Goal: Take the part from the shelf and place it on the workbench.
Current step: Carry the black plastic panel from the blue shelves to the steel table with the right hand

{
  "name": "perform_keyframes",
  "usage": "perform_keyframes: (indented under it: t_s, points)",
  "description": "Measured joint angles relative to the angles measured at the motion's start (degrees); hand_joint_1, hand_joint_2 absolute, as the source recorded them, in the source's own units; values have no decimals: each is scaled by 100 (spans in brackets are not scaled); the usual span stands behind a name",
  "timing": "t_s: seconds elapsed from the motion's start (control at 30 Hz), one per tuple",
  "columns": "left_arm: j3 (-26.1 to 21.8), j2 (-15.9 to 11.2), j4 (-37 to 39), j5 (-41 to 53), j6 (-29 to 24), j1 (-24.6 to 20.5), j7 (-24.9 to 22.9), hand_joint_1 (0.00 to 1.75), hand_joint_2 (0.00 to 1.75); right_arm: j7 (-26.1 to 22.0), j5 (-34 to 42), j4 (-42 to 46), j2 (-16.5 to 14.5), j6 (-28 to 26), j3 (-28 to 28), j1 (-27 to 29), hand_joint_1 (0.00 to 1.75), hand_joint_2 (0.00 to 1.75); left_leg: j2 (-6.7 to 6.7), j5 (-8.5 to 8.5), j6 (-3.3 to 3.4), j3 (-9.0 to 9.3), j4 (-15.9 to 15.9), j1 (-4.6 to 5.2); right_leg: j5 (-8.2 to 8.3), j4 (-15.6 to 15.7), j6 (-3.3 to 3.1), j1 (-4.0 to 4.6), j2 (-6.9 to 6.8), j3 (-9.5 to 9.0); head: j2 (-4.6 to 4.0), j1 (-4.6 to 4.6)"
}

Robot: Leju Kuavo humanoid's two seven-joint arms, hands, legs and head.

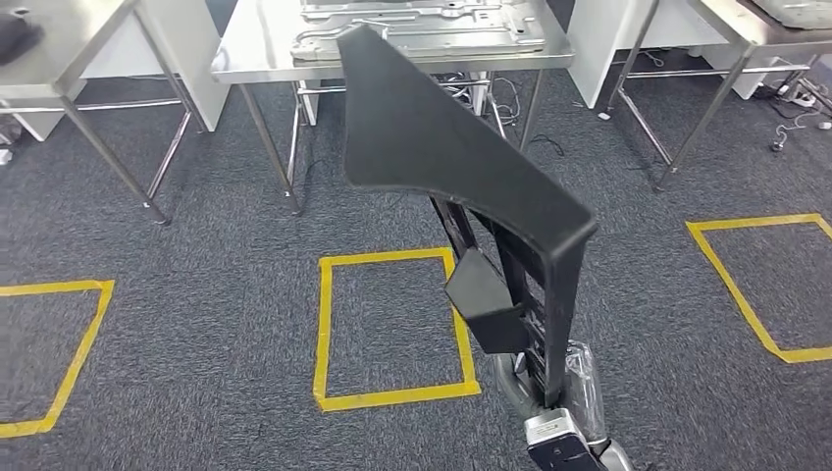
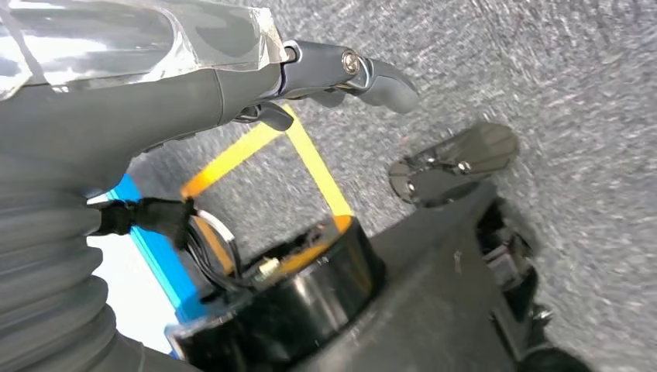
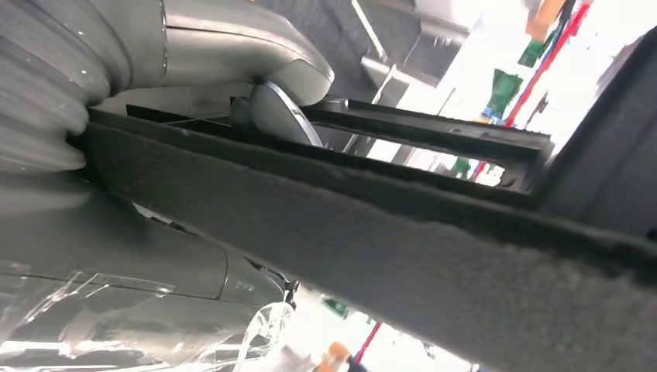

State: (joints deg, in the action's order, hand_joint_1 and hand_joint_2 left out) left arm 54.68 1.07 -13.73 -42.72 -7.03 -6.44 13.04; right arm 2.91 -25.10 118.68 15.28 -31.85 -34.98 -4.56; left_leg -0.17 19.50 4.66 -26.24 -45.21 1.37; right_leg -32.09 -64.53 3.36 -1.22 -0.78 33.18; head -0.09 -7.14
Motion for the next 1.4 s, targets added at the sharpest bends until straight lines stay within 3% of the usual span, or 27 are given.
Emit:
perform_keyframes:
  t_s: [0.03,0.07,0.1,0.17,0.23,0.3,0.37,0.43,0.5,0.53,0.57,0.6,0.63,0.7,0.73,0.8,0.87,0.93,1.0,1.03,1.07,1.1,1.13,1.2,1.23,1.3,1.4]
  points:
    - [0,4,0,0,2,-2,-15,0,175,8,2,-1,0,0,1,15,175,175,-77,12,8,14,-1,2,-51,-328,3,3,28,216,1,-1]
    - [0,7,0,-1,3,2,-28,0,175,15,2,-1,0,0,1,27,175,175,-152,26,11,38,-2,5,34,-392,0,6,39,313,1,-1]
    - [0,8,0,-5,4,8,-41,0,175,22,4,-2,0,-1,1,35,175,175,-221,45,9,73,-3,8,241,-188,-11,6,48,282,0,0]
    - [0,11,0,-18,6,16,-49,0,175,28,22,-2,1,-10,1,37,175,175,-333,97,-13,151,-6,18,789,717,-53,12,113,-33,-1,1]
    - [0,15,0,-31,10,15,-50,0,175,28,62,2,2,-25,2,28,175,175,-413,173,-47,179,-32,51,1124,1466,-105,13,190,-305,-1,-2]
    - [1,16,0,-42,12,23,-46,0,175,28,100,4,1,-37,2,17,175,175,-452,244,-73,166,-42,73,1172,1658,-155,6,201,-371,-1,-9]
    - [0,9,0,-47,17,39,-41,0,175,28,121,4,-5,-49,2,8,175,175,-388,360,-117,124,-149,71,1161,1664,-197,-18,172,-391,-1,-11]
    - [0,3,0,-48,50,36,-37,0,175,27,119,5,-10,-68,4,9,175,175,-229,694,-215,-154,-755,37,1155,1686,-235,-45,138,-421,-2,-10]
    - [-2,4,0,-58,101,17,-30,0,175,22,109,4,-11,-96,5,31,175,175,-121,1104,-309,-669,-1744,-32,1127,1691,-255,-52,107,-444,-2,-9]
    - [-3,4,0,-62,123,6,-26,0,175,17,107,3,-12,-113,5,43,175,175,-104,1195,-332,-869,-2094,-61,1107,1691,-255,-52,91,-460,-2,-8]
    - [-4,4,0,-66,136,-5,-22,0,175,6,104,3,-13,-132,5,52,175,175,-98,1169,-339,-959,-2211,-79,1086,1691,-250,-52,78,-484,-2,-7]
    - [-3,4,0,-65,144,-13,-21,0,175,-7,103,3,-13,-151,5,56,175,175,-95,1023,-328,-909,-2051,-84,1065,1691,-244,-51,69,-516,-2,-8]
    - [-3,4,0,-61,147,-12,-17,0,175,-22,102,3,-13,-175,5,57,175,175,-89,794,-298,-744,-1665,-79,1045,1694,-238,-46,62,-554,-2,-8]
    - [-2,-3,1,-55,146,-10,3,0,175,-58,98,3,-16,-226,5,57,175,175,-39,346,-182,-299,-678,-20,1014,1710,-218,-38,54,-620,-2,-11]
    - [-2,-8,1,-52,145,-12,18,0,175,-75,97,3,-19,-254,5,58,175,175,-19,210,-121,-146,-326,16,998,1716,-198,-27,52,-639,-1,-11]
    - [-2,-14,1,-53,140,-15,43,0,175,-102,94,3,-25,-294,4,62,175,175,-10,127,-56,-47,-68,61,966,1725,-148,-3,51,-661,-1,-12]
    - [-2,-15,2,-54,134,-7,51,0,175,-125,93,4,-30,-315,5,64,175,175,-21,77,-45,9,-20,31,901,1679,-97,11,54,-661,-2,-12]
    - [-2,-17,2,-55,132,-8,56,0,175,-148,93,4,-31,-326,9,65,175,175,-24,48,-29,76,21,-5,618,1199,-60,14,64,-443,-1,-11]
    - [-2,-19,2,-55,133,-10,63,0,175,-165,93,3,-31,-331,11,75,175,175,-25,68,-3,98,21,-9,205,254,-36,8,71,41,-1,-10]
    - [-2,-18,2,-55,134,-7,65,0,175,-169,95,2,-31,-332,11,82,175,175,-28,83,4,108,19,-7,90,-140,-26,7,72,269,-1,-11]
    - [-2,-18,2,-55,134,-2,66,0,175,-173,95,1,-31,-332,11,89,175,175,-35,103,5,124,16,-5,94,-327,-20,7,72,406,0,-11]
    - [-2,-19,2,-55,134,3,66,0,175,-174,96,1,-31,-333,11,93,175,175,-47,126,-1,151,14,-5,227,-248,-20,5,72,411,0,-11]
    - [-2,-19,2,-54,136,6,66,0,175,-182,101,1,-31,-334,11,95,175,175,-61,154,-12,188,12,-6,455,71,-26,4,72,294,1,-11]
    - [-1,-19,2,-53,143,2,68,0,175,-235,157,1,-31,-340,11,93,175,175,-85,226,-56,254,1,8,941,990,-43,3,86,-105,-1,-11]
    - [-1,-18,2,-53,150,-3,69,0,175,-281,213,3,-31,-348,13,96,175,175,-91,266,-76,270,-14,23,1082,1334,-61,0,95,-257,-1,-13]
    - [1,-17,2,-57,167,-12,76,0,175,-386,370,5,-31,-368,15,103,175,175,-93,327,-98,280,-28,54,1145,1605,-107,-2,111,-374,-1,-17]
    - [3,-23,2,-76,176,-15,98,0,175,-516,580,6,-34,-379,36,105,175,175,-82,489,-150,223,-223,45,1125,1634,-179,-30,123,-400,-1,-16]
